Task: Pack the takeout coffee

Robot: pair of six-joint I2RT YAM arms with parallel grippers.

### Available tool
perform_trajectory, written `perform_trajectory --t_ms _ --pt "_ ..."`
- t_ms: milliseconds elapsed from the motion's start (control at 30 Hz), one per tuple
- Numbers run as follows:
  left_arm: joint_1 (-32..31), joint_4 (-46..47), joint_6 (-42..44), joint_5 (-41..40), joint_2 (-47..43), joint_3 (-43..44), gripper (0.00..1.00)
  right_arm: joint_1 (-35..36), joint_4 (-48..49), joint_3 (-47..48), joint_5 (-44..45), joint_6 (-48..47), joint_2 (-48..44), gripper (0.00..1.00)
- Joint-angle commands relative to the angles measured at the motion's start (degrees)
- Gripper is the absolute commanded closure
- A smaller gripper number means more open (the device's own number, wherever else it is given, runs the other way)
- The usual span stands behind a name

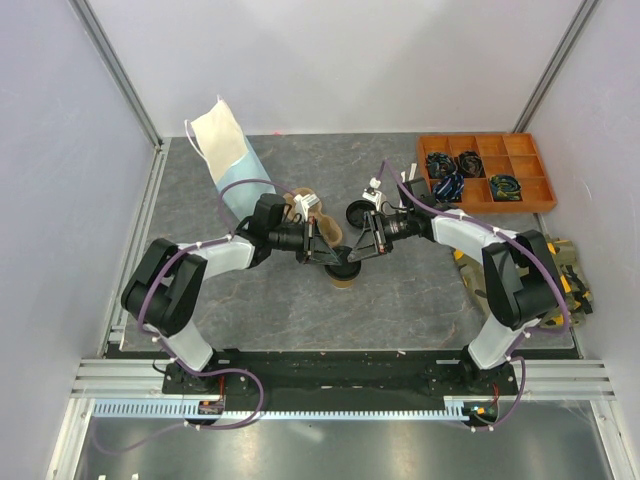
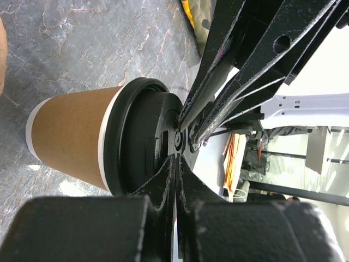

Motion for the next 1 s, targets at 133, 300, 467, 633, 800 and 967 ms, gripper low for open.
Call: perform_trajectory --t_ms 133,300,467,633,800,967 --pt "1.05 -1.49 1.38 -0.5 2.63 0.3 0.98 0.41 -0.67 -0.36 3.78 -3.77 3.12 0.76" --pt "-1.05 -2.36 4.45 -0.84 -2.46 2.58 0.98 0.41 -1.72 0.35 4.65 -4.03 2.51 0.76" --pt "-4.13 -13.25 10.51 -6.37 -9.22 8.47 0.98 0.32 -2.86 1.4 6.41 -4.73 1.89 0.77" --pt "-5.01 -26.95 19.82 -16.56 -14.5 14.45 0.97 0.49 -3.48 1.05 7.47 -5.26 1.8 0.79" --pt "-8.77 -41.9 32.56 -27.7 -15.83 19.8 0.96 0.67 -3.57 1.4 8.35 -5.35 1.98 0.83" --pt "-12.57 -52.1 40.13 -36.26 -13.11 24.64 0.86 1.02 -4.71 2.19 10.37 -5.53 2.15 0.85"
